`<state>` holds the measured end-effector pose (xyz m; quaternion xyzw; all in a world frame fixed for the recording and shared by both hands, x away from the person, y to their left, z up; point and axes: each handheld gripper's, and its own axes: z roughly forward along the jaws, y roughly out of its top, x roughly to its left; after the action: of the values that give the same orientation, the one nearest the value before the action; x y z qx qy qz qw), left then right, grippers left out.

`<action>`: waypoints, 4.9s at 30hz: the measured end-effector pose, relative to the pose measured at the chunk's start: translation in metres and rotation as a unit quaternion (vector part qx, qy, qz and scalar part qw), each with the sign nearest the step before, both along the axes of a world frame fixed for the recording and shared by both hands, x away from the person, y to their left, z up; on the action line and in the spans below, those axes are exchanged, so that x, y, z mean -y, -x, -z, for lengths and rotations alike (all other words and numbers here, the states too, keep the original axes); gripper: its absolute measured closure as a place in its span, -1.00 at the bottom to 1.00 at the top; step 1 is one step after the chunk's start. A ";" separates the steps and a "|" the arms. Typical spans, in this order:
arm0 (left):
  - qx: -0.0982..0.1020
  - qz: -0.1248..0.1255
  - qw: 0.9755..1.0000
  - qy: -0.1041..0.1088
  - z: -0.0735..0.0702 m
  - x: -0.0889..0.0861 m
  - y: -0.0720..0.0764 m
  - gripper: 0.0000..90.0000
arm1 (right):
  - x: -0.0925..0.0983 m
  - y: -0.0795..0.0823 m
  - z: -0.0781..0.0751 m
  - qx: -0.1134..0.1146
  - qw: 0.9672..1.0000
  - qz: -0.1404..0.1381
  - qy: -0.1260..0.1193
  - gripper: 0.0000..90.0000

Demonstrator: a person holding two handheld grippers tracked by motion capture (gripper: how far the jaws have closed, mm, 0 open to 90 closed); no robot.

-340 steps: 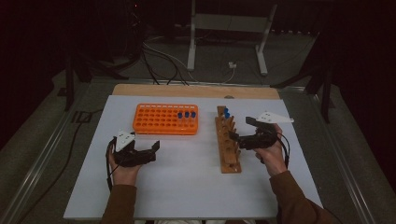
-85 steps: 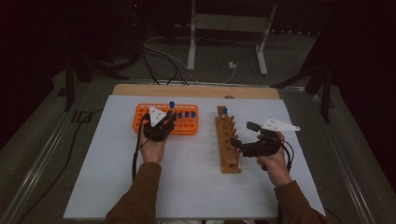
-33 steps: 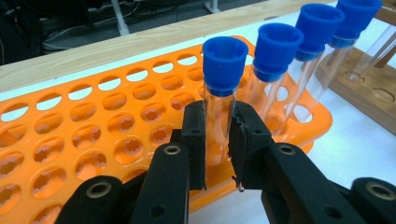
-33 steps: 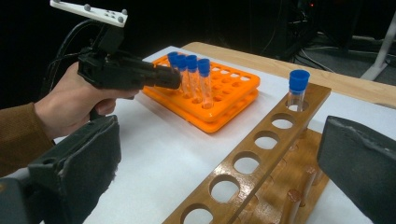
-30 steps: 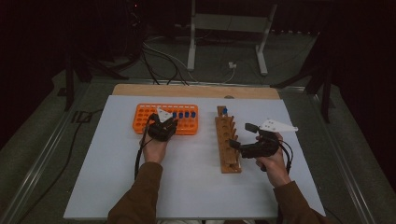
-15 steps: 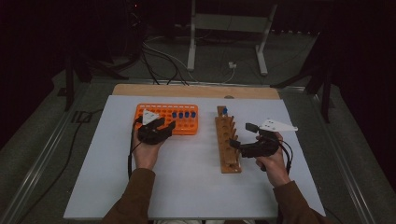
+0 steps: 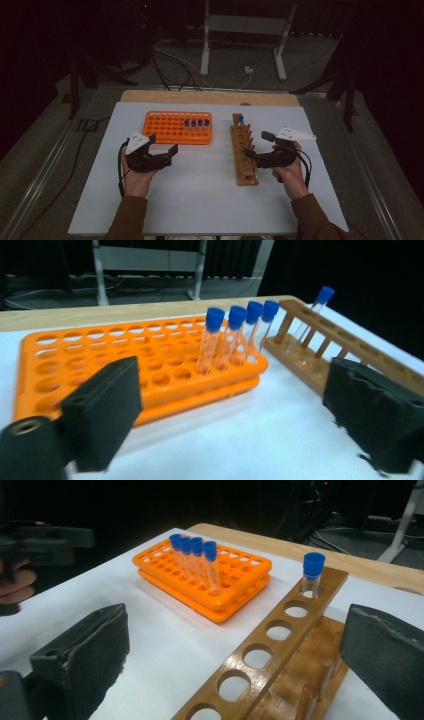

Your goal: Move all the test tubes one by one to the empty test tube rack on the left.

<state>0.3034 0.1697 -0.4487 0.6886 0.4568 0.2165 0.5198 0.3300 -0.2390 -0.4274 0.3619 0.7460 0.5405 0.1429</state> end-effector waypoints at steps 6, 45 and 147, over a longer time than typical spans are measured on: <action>-0.006 -0.020 1.000 -0.003 0.005 -0.014 0.017 -0.98 | 0.001 -0.004 -0.005 0.013 1.000 0.014 0.007 -1.00; -0.001 -0.054 0.998 -0.014 0.016 -0.028 0.027 -0.99 | -0.032 -0.097 0.005 -0.011 0.994 0.054 0.098 0.01; 0.039 0.034 0.997 -0.051 -0.020 0.052 0.003 -0.98 | -0.068 -0.035 -0.032 0.003 0.994 -0.084 0.065 0.72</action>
<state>0.3000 0.1175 -0.4283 0.7203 0.4005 0.2482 0.5092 0.3653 -0.1708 -0.3957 0.2865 0.8066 0.5022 0.1229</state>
